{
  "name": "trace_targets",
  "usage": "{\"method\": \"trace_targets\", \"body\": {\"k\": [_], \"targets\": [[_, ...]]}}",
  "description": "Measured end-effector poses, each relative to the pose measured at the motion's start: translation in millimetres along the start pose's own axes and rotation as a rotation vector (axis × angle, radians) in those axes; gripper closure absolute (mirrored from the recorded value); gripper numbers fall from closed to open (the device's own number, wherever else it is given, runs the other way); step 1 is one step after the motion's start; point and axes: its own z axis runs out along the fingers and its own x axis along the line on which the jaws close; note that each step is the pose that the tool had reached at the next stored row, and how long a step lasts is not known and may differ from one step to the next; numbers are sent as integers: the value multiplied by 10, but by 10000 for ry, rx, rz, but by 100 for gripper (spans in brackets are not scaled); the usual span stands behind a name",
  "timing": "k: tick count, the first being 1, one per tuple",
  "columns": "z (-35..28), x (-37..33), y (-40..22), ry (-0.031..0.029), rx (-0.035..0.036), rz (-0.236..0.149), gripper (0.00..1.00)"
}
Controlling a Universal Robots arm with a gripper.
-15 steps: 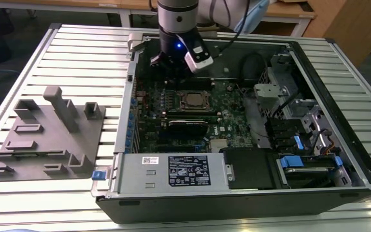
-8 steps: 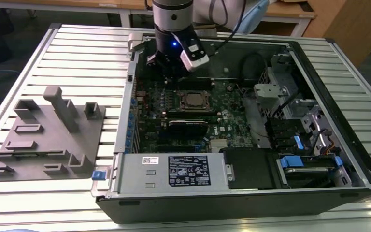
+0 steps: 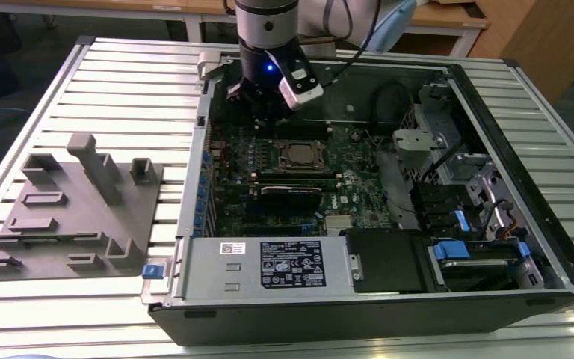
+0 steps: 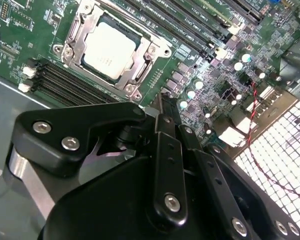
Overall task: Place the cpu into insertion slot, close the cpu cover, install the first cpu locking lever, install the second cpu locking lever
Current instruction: 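Install the first cpu locking lever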
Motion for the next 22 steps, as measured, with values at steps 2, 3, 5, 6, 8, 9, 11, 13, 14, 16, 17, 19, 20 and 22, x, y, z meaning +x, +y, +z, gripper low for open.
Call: {"method": "trace_targets", "body": {"k": [2,3,5,6,8,9,11,13,14,16,17,19,20,22], "targets": [[1,-1,0,-15,-342,24,89],[1,-1,-1,-18,-506,35,89],[1,-1,0,-21,-539,38,89],[1,-1,-1,-21,-543,38,89],[2,-2,-1,6,-553,38,89],[3,-1,-1,123,-571,47,89],[4,-1,-1,452,-629,73,89],[4,0,-1,605,-649,84,89],[3,0,-2,611,-648,86,89],[4,0,-2,618,-660,86,89],[5,-1,-2,609,-820,89,89],[5,-1,-3,594,-1123,101,89],[5,-1,-3,593,-1127,102,89],[4,4,-3,593,-1130,103,89]]}}
